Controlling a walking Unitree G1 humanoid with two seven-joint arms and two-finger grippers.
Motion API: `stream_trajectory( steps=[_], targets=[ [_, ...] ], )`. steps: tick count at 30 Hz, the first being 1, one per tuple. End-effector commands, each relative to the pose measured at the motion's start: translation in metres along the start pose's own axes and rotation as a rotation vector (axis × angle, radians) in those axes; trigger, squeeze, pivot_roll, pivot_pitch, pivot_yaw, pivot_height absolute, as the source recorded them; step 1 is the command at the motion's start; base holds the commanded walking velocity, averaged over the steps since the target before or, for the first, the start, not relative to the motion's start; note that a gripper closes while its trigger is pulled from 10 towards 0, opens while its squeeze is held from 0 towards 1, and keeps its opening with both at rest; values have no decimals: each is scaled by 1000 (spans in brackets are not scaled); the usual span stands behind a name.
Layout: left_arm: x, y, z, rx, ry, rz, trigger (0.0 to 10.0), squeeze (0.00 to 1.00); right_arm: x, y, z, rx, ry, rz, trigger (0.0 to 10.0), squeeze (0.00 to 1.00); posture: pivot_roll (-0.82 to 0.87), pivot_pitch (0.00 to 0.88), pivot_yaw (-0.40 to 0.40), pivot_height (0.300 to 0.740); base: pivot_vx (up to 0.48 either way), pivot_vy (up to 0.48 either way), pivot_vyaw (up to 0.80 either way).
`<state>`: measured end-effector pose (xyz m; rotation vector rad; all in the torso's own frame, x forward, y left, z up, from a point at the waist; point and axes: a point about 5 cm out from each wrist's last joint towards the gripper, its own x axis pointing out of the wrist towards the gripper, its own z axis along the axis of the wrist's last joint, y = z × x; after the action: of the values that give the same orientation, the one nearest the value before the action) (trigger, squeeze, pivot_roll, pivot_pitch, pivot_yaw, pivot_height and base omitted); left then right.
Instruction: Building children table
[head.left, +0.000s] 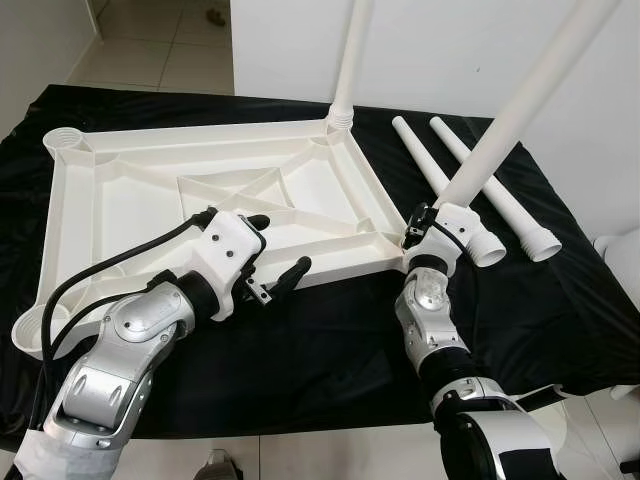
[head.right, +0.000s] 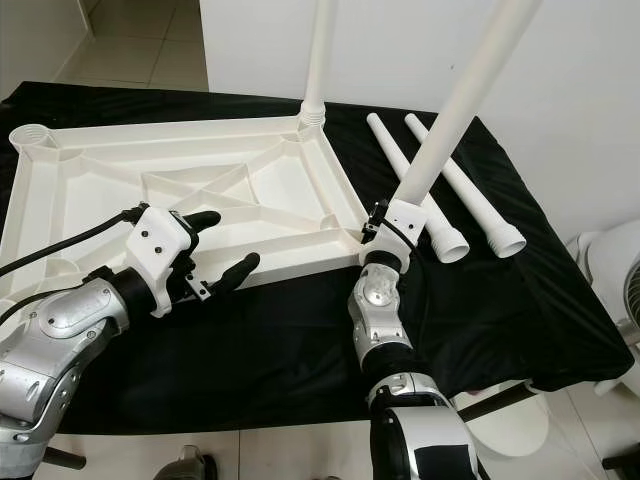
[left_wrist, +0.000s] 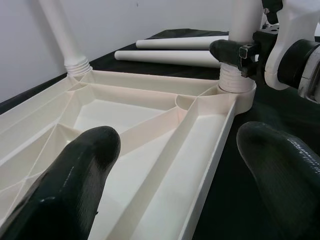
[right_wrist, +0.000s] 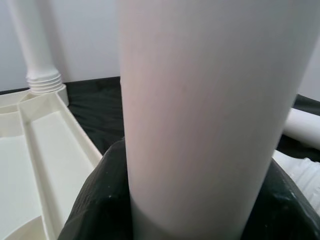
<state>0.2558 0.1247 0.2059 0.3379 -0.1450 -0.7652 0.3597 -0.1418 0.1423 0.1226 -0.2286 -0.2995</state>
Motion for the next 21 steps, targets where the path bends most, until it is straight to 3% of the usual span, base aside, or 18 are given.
stream_trajectory(
  steps=[1, 9, 21],
  targets=[
    [2, -2, 2, -3, -10, -11, 10000, 0, -5, -8, -15, -7, 79, 22, 10000, 0, 116, 99, -89, 740, 0, 0, 0],
    [2, -2, 2, -4, -14, -7, 10000, 0, -7, -7, -17, 4, 119, 221, 10000, 0, 112, 92, -95, 740, 0, 0, 0],
    [5, -3, 3, -5, -24, -18, 10000, 0, -12, -26, -11, 2, 130, 501, 10000, 0, 91, 79, -92, 740, 0, 0, 0]
  ],
)
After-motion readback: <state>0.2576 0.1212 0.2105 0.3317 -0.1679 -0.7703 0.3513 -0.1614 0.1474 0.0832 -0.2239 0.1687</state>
